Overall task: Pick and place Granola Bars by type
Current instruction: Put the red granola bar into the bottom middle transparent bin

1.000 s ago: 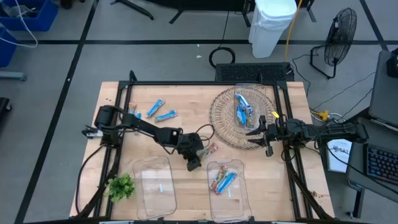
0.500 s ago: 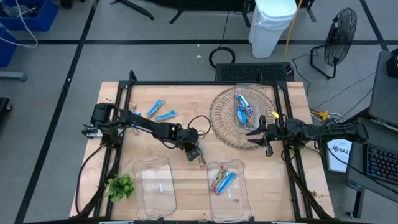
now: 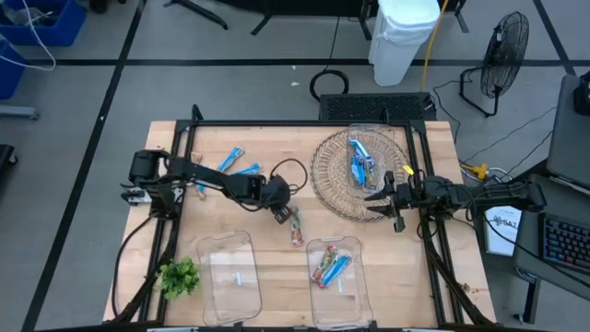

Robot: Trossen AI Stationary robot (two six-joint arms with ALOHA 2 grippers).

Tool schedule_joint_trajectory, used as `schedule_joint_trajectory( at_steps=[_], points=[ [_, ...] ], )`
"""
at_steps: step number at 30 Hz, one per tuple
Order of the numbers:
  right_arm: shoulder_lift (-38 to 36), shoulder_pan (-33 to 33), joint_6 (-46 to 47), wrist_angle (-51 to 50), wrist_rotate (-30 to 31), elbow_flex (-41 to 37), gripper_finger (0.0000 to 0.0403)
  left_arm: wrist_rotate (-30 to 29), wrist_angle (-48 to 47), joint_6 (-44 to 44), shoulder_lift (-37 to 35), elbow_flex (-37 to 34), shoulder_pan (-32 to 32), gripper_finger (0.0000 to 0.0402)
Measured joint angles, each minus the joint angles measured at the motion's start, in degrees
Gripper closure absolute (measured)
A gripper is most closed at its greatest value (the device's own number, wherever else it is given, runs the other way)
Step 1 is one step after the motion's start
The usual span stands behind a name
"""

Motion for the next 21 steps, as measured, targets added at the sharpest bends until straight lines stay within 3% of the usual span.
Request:
schedule_joint_trajectory(
  at_steps=[10, 21],
  points=[
    [0.39, 0.02, 0.00, -0.26, 0.00, 0.00, 0.0289, 19.93, 9.97, 3.39, -1.99, 0.07, -2.81, 0.0268],
    [0.57, 0.02, 0.02, -0.20, 0.00, 0.00, 0.0289, 20.67, 17.82, 2.82, -1.29, 0.07, -5.62, 0.0268]
  ],
)
